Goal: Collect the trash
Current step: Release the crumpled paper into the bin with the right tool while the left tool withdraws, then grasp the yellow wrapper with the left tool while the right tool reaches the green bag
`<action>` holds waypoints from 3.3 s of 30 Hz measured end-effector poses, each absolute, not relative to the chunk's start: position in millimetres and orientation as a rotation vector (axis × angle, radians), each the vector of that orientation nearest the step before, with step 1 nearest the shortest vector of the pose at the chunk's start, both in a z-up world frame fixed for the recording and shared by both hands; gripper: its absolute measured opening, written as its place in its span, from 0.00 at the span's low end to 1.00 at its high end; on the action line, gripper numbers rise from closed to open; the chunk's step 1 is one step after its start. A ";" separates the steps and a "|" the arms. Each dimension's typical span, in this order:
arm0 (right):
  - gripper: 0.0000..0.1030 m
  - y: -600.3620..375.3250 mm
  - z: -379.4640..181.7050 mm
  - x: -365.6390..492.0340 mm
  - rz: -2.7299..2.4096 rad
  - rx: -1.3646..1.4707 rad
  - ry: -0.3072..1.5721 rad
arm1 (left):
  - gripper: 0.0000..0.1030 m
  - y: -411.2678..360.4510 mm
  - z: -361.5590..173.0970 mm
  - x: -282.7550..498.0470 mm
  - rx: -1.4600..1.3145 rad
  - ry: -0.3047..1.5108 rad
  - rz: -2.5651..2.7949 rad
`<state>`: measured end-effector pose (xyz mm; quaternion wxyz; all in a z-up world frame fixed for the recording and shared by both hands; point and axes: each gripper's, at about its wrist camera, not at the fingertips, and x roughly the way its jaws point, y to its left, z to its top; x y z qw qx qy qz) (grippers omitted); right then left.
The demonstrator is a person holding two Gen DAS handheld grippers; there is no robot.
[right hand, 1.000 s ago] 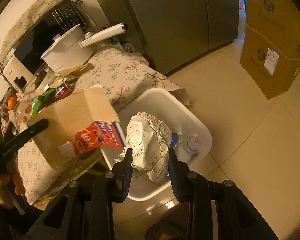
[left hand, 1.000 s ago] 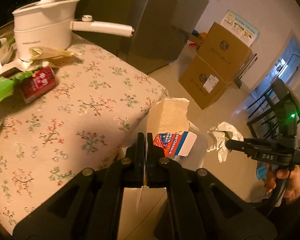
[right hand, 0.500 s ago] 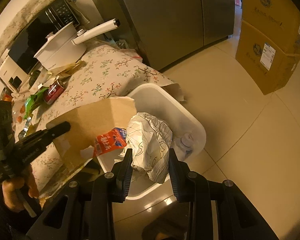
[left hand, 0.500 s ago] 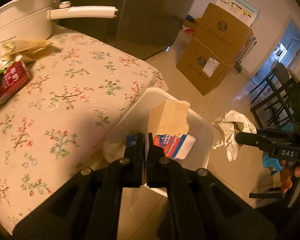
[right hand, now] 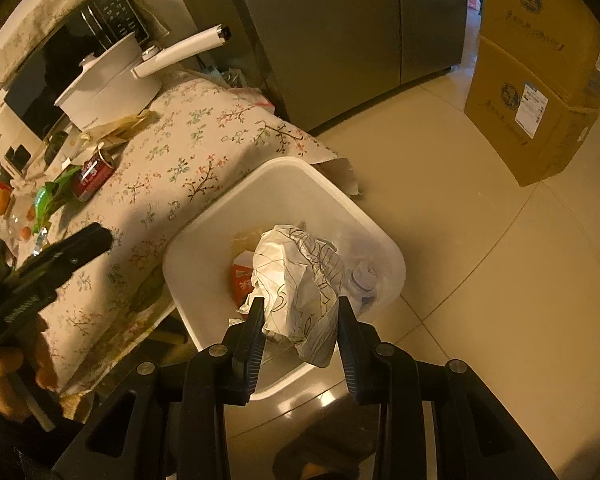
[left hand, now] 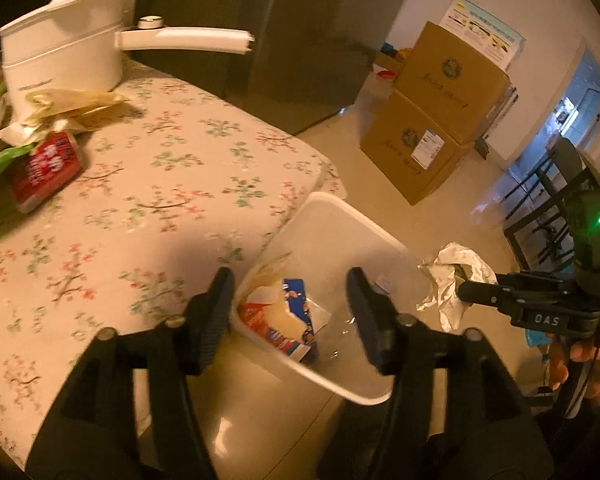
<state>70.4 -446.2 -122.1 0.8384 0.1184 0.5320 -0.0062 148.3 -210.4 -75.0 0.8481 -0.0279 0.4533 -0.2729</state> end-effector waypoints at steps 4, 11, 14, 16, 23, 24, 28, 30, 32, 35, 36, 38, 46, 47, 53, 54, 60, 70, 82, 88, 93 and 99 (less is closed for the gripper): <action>0.34 -436.8 -125.3 78.8 -0.010 0.225 1.140 | 0.66 -188.9 -66.7 144.7 -0.021 0.942 -0.525; 0.34 -424.4 -132.7 92.3 -0.017 0.191 1.168 | 0.76 -144.4 -56.9 140.8 0.025 0.922 -0.430; 0.34 -420.5 -136.7 96.9 -0.029 0.181 1.181 | 0.79 -125.9 -56.0 140.9 0.016 0.927 -0.391; 0.36 -417.7 -138.3 99.1 -0.037 0.177 1.186 | 0.81 -115.6 -54.9 140.5 0.012 0.933 -0.374; 0.48 -413.6 -139.9 105.2 -0.090 0.195 1.191 | 0.85 -85.2 -48.7 134.6 0.020 0.928 -0.337; 0.55 -413.2 -139.5 106.2 -0.098 0.197 1.190 | 0.86 -80.8 -48.4 133.7 0.022 0.929 -0.332; 0.66 -408.8 -134.2 109.2 -0.105 0.207 1.174 | 0.87 -69.1 -48.2 132.0 0.025 0.934 -0.313; 0.69 -404.8 -131.4 111.0 -0.104 0.211 1.167 | 0.87 -60.5 -48.2 131.1 0.024 0.936 -0.299; 0.70 -399.1 -128.3 112.9 -0.097 0.209 1.162 | 0.90 -53.1 -48.3 130.5 0.023 0.938 -0.287; 0.72 -388.8 -122.7 116.9 -0.078 0.205 1.151 | 0.98 -40.8 -49.4 129.5 0.020 0.939 -0.268; 0.73 -384.3 -120.4 118.1 -0.070 0.203 1.145 | 0.98 -37.4 -49.4 129.3 0.016 0.938 -0.263; 0.74 -376.0 -116.9 120.5 -0.056 0.196 1.137 | 0.98 -28.4 -49.8 129.2 0.005 0.940 -0.251; 0.75 -333.6 -103.5 132.5 0.019 0.152 1.106 | 0.99 4.8 -52.5 130.3 -0.025 0.937 -0.197; 0.76 -326.6 -101.8 134.3 0.029 0.138 1.102 | 0.99 7.7 -53.3 130.9 -0.030 0.939 -0.196; 0.76 -291.3 -93.9 144.2 0.084 0.094 1.081 | 0.99 27.5 -58.9 135.3 -0.036 0.961 -0.161; 0.76 -287.1 -93.5 145.7 0.092 0.092 1.079 | 0.99 31.8 -59.0 136.3 -0.039 0.963 -0.155; 0.76 -256.1 -90.9 157.9 0.128 0.075 1.066 | 0.99 56.7 -60.8 143.3 -0.083 0.983 -0.135; 0.77 -222.4 -95.8 171.0 0.167 0.034 1.077 | 0.96 96.4 -81.2 171.0 -0.265 1.071 -0.118; 0.77 -225.6 -100.2 171.3 0.158 0.041 1.087 | 0.26 92.0 -96.0 176.5 -0.300 1.129 -0.157; 0.77 -221.7 -96.6 169.7 0.166 0.062 1.079 | 0.23 86.0 -72.2 161.4 -0.254 1.068 -0.208; 0.77 -202.9 -95.0 171.6 0.196 0.077 1.072 | 0.23 92.4 -49.5 142.3 -0.245 1.012 -0.223; 0.77 -156.3 -104.0 174.3 0.263 0.054 1.089 | 0.23 112.1 -51.0 126.6 -0.220 1.016 -0.179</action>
